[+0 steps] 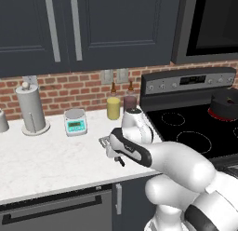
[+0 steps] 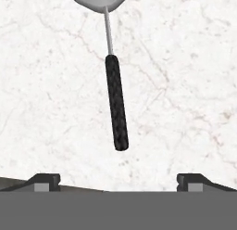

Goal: Put the eggplant and sweet potato in the pot. Retrieve the spatula and lightly stir the vegetables in the pot.

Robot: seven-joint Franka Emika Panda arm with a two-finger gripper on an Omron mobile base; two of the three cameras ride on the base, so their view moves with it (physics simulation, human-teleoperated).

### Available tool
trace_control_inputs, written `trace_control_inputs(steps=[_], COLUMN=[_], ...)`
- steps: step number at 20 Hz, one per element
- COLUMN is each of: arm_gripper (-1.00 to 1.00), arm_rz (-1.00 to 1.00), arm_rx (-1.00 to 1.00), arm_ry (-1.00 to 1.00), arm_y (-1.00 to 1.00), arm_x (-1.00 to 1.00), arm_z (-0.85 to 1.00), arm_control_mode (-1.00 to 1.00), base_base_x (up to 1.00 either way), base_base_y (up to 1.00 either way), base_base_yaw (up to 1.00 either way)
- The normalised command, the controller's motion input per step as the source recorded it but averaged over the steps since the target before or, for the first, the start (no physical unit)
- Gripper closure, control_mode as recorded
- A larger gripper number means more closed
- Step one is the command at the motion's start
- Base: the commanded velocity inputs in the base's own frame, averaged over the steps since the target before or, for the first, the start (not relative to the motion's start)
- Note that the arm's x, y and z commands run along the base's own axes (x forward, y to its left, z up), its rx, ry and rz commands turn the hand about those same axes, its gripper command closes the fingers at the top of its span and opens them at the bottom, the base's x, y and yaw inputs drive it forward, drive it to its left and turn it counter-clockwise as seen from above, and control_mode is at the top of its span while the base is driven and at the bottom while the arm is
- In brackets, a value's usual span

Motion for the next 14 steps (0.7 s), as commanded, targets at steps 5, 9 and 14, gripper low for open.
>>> trace_control_inputs(steps=[5, 9, 14], arm_gripper=[-1.00, -1.00, -1.00], arm_rz=[0.00, 0.00, -0.01], arm_rx=[0.00, 0.00, 0.00], arm_ry=[0.00, 0.00, 0.00], arm_y=[0.15, 0.09, 0.00], arm_x=[0.06, 0.10, 0.15], arm_z=[-0.29, -0.26, -0.13], arm_control_mode=[-1.00, -1.00, -1.00], base_base_x=[0.00, 0.00, 0.00], base_base_y=[0.00, 0.00, 0.00], base_base_yaw=[0.00, 0.00, 0.00])
